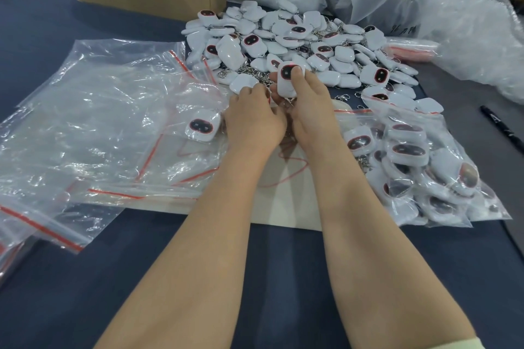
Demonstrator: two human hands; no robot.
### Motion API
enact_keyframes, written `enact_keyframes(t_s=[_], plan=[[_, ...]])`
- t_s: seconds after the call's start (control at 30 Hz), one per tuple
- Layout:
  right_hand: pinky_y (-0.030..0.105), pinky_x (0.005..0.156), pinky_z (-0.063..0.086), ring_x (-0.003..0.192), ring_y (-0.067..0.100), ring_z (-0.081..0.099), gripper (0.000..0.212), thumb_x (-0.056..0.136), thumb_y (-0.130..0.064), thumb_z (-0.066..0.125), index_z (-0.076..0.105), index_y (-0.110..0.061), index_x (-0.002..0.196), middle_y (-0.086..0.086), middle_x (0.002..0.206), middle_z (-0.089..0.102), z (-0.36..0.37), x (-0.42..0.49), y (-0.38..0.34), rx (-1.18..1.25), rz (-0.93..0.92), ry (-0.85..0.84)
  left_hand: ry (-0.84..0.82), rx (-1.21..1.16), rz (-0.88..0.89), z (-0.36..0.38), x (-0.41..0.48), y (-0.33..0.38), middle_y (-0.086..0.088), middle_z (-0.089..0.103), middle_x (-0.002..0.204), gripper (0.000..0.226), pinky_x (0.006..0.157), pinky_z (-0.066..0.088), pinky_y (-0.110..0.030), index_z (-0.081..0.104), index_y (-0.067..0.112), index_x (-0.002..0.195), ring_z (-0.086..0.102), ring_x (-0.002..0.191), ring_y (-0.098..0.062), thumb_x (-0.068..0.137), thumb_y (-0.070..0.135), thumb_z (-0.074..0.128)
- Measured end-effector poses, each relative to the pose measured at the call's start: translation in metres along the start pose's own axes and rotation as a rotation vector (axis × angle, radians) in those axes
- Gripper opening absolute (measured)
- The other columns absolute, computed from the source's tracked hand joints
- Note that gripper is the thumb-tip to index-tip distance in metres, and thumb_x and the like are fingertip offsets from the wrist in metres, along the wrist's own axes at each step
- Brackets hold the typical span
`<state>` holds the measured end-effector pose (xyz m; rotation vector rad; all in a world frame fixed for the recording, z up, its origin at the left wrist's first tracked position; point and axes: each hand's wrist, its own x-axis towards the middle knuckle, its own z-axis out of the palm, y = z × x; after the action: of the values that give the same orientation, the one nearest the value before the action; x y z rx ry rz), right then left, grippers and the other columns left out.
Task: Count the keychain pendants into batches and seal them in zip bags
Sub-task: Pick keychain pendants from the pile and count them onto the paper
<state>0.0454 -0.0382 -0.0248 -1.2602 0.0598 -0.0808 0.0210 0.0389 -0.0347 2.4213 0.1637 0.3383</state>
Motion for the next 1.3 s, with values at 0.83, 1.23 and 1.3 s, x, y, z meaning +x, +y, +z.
enact_keyframes(t_s=[0.83, 1.23, 1.3], plan=[[0.03, 0.074, 0.058, 0.076, 0.02, 0.064, 0.013, 0.093, -0.003, 0.056, 0.056, -0.009, 0.105, 0.006, 0.087, 0.062, 0.0, 0.008, 0.008, -0.027, -0.042, 0.095, -0.009, 0.166, 0.016, -0.008, -0.007, 0.007, -0.014, 0.045, 0.123, 0.034, 0.074, 0.035, -0.038, 0.045, 0.009, 0.121, 0.05, 0.11, -0.037, 0.09, 0.023, 0.051], [0.021, 0.048, 0.04, 0.042, 0.008, 0.049, 0.013, 0.086, -0.026, 0.068, 0.064, -0.015, 0.089, -0.004, 0.063, 0.056, -0.001, -0.006, -0.031, -0.69, -0.052, -0.018, 0.257, -0.425, -0.082, -0.016, -0.001, 0.008, -0.002, 0.059, 0.116, 0.027, 0.085, 0.04, -0.023, 0.057, 0.011, 0.113, 0.054, 0.105, -0.017, 0.087, 0.005, 0.049], [0.021, 0.05, 0.041, 0.044, 0.009, 0.049, 0.011, 0.086, -0.025, 0.067, 0.067, -0.015, 0.091, -0.005, 0.063, 0.056, -0.003, -0.008, -0.038, -0.755, -0.072, -0.037, 0.299, -0.472, -0.053, -0.017, -0.001, 0.01, 0.0, 0.06, 0.114, 0.027, 0.082, 0.041, -0.021, 0.057, 0.01, 0.111, 0.056, 0.1, -0.017, 0.086, 0.005, 0.049]])
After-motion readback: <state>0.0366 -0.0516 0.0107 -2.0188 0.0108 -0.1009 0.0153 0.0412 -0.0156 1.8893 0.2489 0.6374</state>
